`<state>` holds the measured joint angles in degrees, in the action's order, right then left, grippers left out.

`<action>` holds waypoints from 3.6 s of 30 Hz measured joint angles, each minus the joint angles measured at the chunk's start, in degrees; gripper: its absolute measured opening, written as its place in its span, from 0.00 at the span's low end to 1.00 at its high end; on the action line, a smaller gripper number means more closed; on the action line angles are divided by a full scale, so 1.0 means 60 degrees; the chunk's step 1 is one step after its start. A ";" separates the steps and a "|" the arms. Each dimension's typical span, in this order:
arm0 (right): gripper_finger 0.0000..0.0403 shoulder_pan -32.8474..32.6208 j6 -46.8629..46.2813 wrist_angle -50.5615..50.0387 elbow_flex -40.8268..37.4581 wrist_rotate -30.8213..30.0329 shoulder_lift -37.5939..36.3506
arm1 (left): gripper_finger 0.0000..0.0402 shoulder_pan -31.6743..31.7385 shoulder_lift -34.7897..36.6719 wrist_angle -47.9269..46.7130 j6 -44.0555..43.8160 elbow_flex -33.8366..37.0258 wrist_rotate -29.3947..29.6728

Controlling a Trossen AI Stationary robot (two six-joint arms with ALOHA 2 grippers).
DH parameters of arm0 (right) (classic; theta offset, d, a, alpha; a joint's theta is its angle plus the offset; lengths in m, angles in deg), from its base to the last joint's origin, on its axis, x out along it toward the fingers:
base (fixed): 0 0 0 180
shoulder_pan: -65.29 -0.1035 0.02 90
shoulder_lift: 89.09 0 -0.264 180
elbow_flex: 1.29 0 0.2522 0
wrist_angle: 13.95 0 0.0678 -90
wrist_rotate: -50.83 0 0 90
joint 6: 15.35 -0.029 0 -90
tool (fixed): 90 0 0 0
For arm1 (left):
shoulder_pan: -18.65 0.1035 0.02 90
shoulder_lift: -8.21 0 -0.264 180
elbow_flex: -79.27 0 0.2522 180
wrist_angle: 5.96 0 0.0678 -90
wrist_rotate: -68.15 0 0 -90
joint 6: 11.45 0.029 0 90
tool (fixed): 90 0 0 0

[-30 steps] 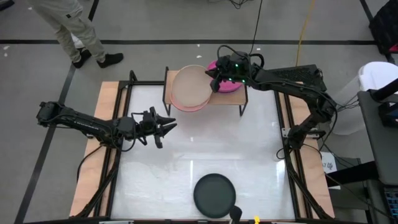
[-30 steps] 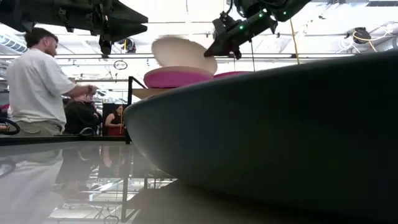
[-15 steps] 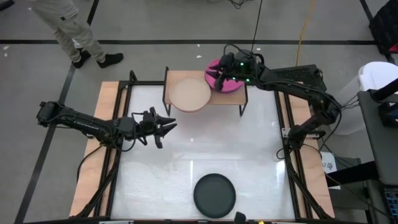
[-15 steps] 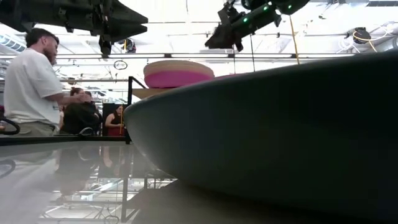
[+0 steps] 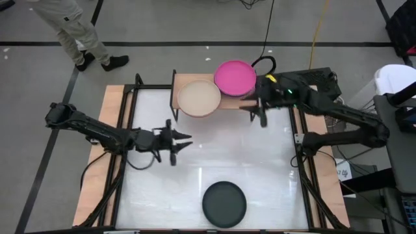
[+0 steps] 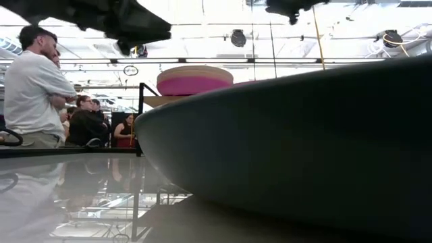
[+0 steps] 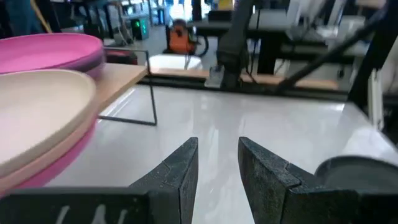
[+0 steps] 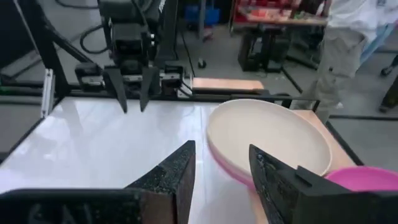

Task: Place and stack plates onto a shelf
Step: Stack the black plate on top of the gray plate on the shelf

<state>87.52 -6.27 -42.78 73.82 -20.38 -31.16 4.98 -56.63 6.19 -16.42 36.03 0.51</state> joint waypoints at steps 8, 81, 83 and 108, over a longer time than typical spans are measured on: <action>0.32 -0.0879 -0.1200 0.2407 -0.3611 -0.0136 -0.3075 | 0.29 -0.0055 -0.2883 -0.1526 0.0350 -0.3153 -0.1849; 0.32 -0.1733 -0.1944 0.4473 -0.6530 -0.0158 -0.4692 | 0.03 -0.0612 -0.8387 -0.6596 -0.2773 -0.7346 -0.4800; 0.32 -0.1733 -0.1948 0.4473 -0.6530 -0.0158 -0.4688 | 0.03 -0.0565 -0.8382 -0.6601 -0.2754 -0.7346 -0.4784; 0.32 -0.1729 -0.2010 0.4466 -0.6530 -0.0158 -0.4688 | 0.02 0.3458 -0.1524 -0.9299 -0.1843 -0.7339 0.1584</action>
<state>77.14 -18.33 -15.98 34.64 -21.33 -59.29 25.73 -65.78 -49.60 -27.47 -8.01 10.01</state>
